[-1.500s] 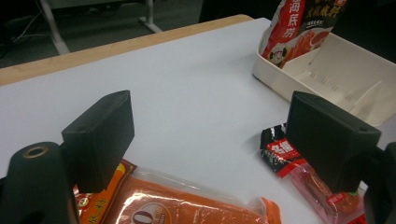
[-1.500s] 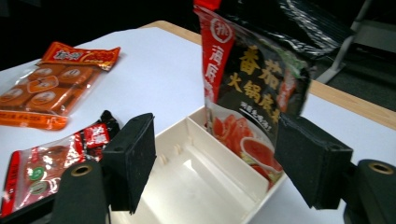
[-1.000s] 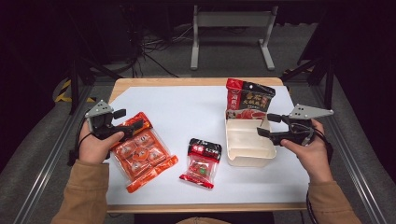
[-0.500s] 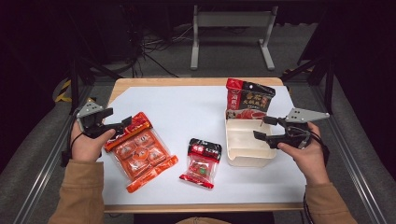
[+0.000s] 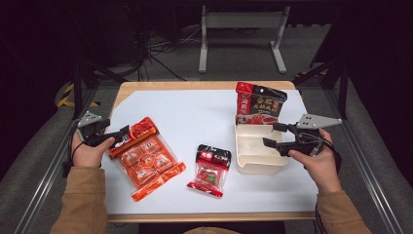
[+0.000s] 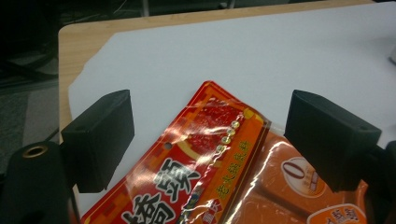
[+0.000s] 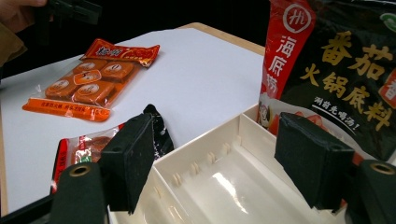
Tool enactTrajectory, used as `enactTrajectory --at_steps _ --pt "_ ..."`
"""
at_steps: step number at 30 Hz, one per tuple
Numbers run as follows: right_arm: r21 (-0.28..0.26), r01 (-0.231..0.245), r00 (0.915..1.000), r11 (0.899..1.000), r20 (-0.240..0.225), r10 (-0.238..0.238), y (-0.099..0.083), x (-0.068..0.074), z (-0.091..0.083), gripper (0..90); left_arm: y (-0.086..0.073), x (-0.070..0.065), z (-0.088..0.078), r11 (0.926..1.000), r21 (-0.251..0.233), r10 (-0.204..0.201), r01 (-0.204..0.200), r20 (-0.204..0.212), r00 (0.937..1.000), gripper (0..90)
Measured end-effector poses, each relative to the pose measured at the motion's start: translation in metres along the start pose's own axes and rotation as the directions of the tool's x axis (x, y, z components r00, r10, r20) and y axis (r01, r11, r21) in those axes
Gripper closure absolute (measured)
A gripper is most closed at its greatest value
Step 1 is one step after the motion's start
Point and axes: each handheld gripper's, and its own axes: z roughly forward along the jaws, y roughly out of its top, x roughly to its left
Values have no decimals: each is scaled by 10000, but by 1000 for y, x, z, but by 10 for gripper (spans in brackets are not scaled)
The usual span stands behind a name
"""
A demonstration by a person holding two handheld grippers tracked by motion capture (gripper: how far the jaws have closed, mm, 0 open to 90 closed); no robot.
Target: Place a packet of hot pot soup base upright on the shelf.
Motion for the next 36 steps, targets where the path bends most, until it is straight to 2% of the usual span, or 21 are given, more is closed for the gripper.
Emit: enactTrajectory --at_steps 11,17,21,26,32,36 --pt "206 199 9995 9996 -240 -194 4 3 11 288 -20 11 3 9977 597 -294 315 -360 9989 162" --pt "183 207 9983 9996 -558 -196 6 5 16 282 -29 22 3 9948 785 -576 644 -855 9947 133" --pt "200 260 9978 9995 -616 -247 7 6 18 282 -33 26 4 9932 869 -693 778 -962 9929 123" --pt "195 309 9962 9993 -825 -292 6 7 21 280 -38 30 9 9888 1158 -829 943 -999 9915 116" --pt "254 446 9944 9987 -969 -420 6 10 23 278 -44 35 13 9794 1595 -1071 1241 -1112 9880 114" --pt "287 430 9941 9987 -1008 -399 5 11 25 278 -46 35 14 9745 1810 -1156 1326 -1016 9881 116"
